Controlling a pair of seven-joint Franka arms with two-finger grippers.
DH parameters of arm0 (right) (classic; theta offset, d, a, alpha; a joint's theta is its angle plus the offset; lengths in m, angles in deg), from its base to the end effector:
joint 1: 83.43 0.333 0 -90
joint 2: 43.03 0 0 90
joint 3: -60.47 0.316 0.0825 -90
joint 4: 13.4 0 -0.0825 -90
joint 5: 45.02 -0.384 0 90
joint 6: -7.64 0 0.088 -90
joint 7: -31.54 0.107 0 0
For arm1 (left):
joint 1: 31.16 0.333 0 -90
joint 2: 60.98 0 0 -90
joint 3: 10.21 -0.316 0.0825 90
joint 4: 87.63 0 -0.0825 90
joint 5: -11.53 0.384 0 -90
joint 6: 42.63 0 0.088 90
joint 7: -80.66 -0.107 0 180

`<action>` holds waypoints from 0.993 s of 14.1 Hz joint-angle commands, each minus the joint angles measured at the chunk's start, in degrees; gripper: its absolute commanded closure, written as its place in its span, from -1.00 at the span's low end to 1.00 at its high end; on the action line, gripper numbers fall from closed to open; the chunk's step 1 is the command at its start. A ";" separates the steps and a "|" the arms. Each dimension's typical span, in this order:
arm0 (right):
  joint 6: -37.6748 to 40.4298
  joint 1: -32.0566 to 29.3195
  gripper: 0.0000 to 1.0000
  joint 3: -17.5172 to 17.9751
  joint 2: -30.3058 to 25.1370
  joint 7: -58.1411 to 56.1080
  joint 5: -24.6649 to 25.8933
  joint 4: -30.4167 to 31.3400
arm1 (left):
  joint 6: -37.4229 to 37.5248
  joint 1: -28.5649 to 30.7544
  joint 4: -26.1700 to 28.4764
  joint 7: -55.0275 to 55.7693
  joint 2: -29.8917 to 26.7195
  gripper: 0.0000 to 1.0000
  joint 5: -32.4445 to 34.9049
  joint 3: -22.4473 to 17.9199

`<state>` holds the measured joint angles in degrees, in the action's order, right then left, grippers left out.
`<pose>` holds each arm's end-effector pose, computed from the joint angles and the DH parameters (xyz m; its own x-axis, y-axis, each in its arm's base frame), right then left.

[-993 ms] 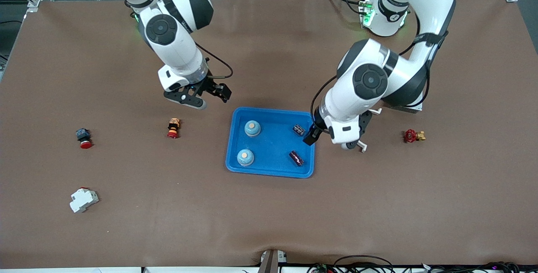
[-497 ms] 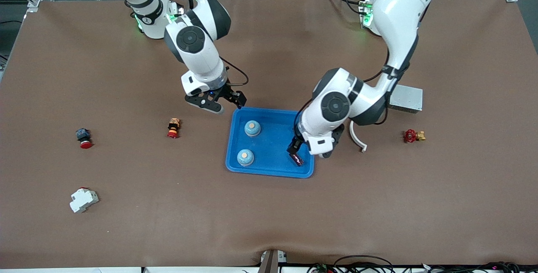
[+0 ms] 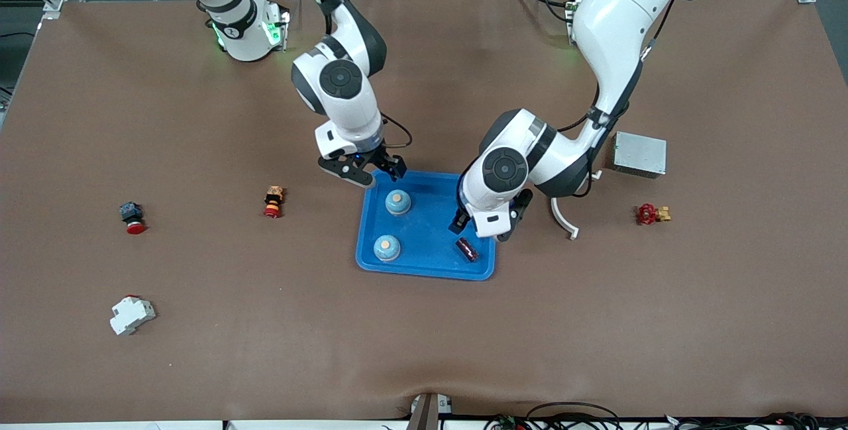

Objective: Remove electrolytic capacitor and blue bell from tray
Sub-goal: 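Reach the left gripper to a capacitor while the right gripper reaches a bell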

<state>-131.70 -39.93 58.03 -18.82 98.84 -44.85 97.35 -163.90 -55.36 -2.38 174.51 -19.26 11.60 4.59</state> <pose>0.4747 0.4153 0.2747 0.8982 -0.4371 0.0476 -0.4340 -0.8987 -0.0632 0.5679 -0.4211 0.2468 0.5156 0.8411 -0.1632 0.8408 -0.5334 -0.0925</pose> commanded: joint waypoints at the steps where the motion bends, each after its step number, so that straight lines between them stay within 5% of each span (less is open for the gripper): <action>1: -0.23 1.15 -1.00 -0.82 6.35 4.07 2.82 -6.41 | 0.87 -0.50 0.09 1.33 0.99 -1.00 1.51 -0.29; 6: -0.50 0.88 -1.00 -1.26 13.49 4.16 2.82 -13.09 | 0.87 -0.50 -0.08 1.60 3.02 -1.00 2.91 -0.29; 14: -3.05 0.97 -1.00 -1.17 16.22 4.16 2.82 -13.45 | 0.08 -0.50 -0.52 1.68 5.13 -1.00 2.83 -0.29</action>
<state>-134.67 -39.48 57.07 -3.56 101.07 -43.54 85.10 -163.86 -55.36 -1.98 174.55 -14.71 12.76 4.47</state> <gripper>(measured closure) 0.000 0.000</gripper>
